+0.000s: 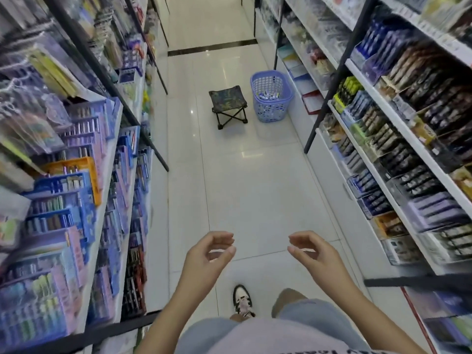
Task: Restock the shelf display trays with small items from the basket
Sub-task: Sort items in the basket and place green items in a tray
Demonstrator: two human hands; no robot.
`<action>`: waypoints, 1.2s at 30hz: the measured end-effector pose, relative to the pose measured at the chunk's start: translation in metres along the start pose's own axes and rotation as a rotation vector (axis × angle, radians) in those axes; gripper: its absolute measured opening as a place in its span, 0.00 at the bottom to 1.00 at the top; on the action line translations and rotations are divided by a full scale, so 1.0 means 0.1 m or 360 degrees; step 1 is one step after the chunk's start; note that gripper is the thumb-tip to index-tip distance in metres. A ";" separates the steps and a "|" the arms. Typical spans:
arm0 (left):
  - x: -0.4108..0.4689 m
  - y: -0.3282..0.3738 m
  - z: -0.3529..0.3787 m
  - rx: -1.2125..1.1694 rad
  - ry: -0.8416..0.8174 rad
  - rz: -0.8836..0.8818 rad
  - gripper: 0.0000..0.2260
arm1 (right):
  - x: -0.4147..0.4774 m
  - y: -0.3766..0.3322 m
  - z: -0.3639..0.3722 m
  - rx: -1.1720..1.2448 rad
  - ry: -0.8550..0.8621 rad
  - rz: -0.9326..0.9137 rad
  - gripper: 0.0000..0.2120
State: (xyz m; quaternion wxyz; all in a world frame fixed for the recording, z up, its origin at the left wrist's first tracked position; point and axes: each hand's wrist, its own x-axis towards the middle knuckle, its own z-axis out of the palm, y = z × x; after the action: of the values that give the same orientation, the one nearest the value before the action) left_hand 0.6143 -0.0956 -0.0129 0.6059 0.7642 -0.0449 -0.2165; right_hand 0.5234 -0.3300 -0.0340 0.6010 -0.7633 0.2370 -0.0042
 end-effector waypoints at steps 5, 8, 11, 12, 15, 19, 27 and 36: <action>0.86 0.34 -0.05 0.0003 -0.0093 0.0045 0.08 | 0.52 -0.05 -0.12 0.0046 0.0146 0.0091 0.07; 1.31 0.45 -0.04 0.0001 -0.0122 0.0024 0.08 | 0.94 -0.10 -0.13 0.0049 0.0168 0.0135 0.07; 1.75 0.53 -0.07 -0.0002 -0.0086 0.0014 0.07 | 1.48 -0.23 -0.08 0.0053 0.0151 0.0125 0.07; 1.90 0.56 -0.10 0.0007 -0.0065 0.0018 0.07 | 1.68 -0.30 -0.06 0.0051 0.0131 0.0113 0.07; 2.32 0.64 -0.24 0.0024 0.0034 0.0018 0.07 | 2.33 -0.58 0.01 0.0054 0.0073 0.0071 0.06; 2.80 0.70 -0.46 0.0003 0.0178 -0.0029 0.08 | 3.12 -1.09 0.17 0.0029 -0.0109 -0.0067 0.07; 3.99 0.83 -0.83 -0.0056 0.0256 -0.0069 0.08 | 4.40 -1.74 0.62 0.0038 -0.0239 -0.0128 0.07; 5.66 1.44 -1.27 -0.0010 -0.0063 0.0076 0.09 | 5.45 -1.92 0.68 0.0057 0.0062 0.0082 0.06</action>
State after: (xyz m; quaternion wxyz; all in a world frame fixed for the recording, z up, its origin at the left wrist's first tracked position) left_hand 1.2013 -0.2058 -0.0109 0.6122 0.7566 -0.0745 -0.2172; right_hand 1.0952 -0.4360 -0.0279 0.6097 -0.7458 0.2682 -0.0078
